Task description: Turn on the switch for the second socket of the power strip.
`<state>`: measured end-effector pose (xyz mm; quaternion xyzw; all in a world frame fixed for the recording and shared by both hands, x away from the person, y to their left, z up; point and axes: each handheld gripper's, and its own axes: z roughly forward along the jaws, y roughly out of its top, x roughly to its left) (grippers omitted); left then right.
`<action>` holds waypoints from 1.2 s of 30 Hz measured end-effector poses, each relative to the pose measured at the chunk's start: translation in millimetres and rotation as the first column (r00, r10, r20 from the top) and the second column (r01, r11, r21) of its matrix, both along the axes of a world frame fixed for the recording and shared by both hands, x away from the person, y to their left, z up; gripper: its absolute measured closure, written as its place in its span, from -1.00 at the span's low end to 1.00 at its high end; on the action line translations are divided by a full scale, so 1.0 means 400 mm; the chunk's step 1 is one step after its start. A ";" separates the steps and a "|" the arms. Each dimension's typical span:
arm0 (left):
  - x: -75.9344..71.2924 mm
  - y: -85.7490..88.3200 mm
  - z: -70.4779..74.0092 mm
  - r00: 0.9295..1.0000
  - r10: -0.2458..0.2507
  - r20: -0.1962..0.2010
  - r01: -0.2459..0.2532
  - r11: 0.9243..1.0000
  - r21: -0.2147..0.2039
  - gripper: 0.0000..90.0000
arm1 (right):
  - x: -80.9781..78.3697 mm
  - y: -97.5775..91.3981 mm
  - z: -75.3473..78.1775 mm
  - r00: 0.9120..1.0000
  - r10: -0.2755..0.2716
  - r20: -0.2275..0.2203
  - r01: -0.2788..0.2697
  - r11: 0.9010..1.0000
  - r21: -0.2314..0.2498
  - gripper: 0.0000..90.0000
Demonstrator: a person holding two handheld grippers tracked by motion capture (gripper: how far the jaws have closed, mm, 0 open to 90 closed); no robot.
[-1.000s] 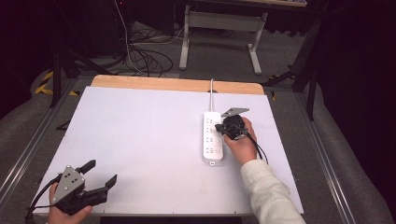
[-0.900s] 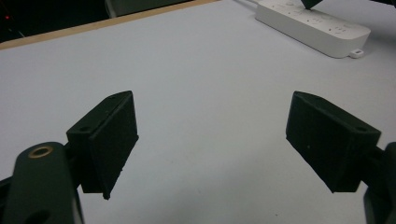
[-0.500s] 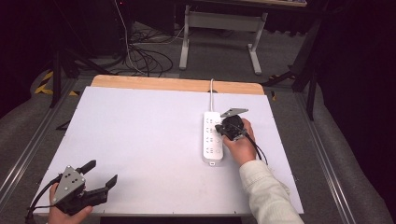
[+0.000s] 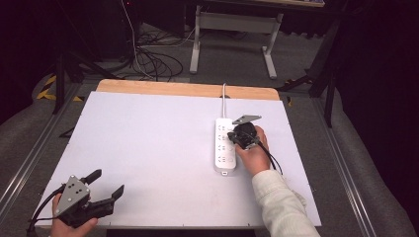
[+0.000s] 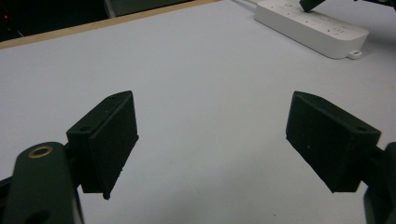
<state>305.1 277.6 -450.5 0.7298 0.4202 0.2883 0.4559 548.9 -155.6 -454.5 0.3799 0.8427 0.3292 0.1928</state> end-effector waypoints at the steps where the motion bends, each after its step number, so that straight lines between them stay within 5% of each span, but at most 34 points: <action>1: 0.000 0.000 0.000 1.000 -0.001 0.001 0.001 1.000 0.000 -0.62 | 0.000 0.000 0.000 1.000 -0.001 0.000 0.001 1.000 0.000 1.00; 26: 0.000 0.000 0.001 1.000 -0.003 0.002 0.003 1.000 -0.002 -0.62 | -0.001 0.006 -0.002 1.000 -0.026 -0.008 0.026 1.000 -0.003 1.00; 31: 0.002 0.000 0.001 1.000 -0.003 0.002 0.003 1.000 -0.001 -0.62 | -0.010 0.000 0.008 0.999 0.015 0.041 -0.014 1.000 -0.024 1.00; 36: 0.002 -0.002 0.001 1.000 -0.006 0.001 0.006 1.000 -0.004 -0.62 | -0.026 -0.010 0.038 0.995 0.037 0.090 -0.041 0.998 0.039 1.00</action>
